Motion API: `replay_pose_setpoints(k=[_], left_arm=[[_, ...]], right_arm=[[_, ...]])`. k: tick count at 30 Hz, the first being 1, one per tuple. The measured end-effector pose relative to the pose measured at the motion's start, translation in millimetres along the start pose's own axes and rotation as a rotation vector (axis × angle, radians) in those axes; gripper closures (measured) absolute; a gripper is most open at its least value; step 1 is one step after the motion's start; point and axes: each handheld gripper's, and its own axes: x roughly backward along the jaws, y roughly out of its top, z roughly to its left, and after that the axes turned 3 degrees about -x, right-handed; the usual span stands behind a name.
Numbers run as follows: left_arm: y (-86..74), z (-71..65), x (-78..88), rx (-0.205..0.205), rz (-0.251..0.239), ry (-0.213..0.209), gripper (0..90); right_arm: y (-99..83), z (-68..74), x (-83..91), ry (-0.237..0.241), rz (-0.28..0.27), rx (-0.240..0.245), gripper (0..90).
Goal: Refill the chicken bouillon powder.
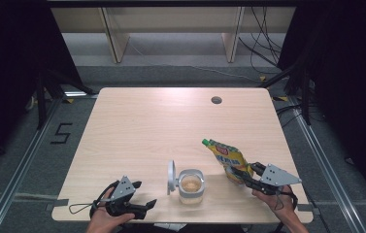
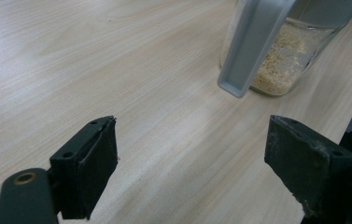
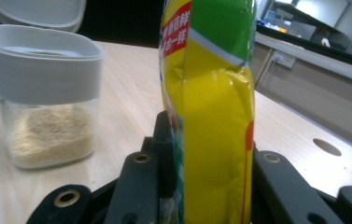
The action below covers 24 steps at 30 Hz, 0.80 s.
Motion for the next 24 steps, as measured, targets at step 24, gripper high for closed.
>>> replay_pose_setpoints(k=[24], left_arm=[[0.3, 0.0, 1.6, -0.004, -0.009, 0.005, 16.7]], right_arm=[[-4.3, 3.4, 8.3, -0.086, 0.079, -0.076, 71.7]])
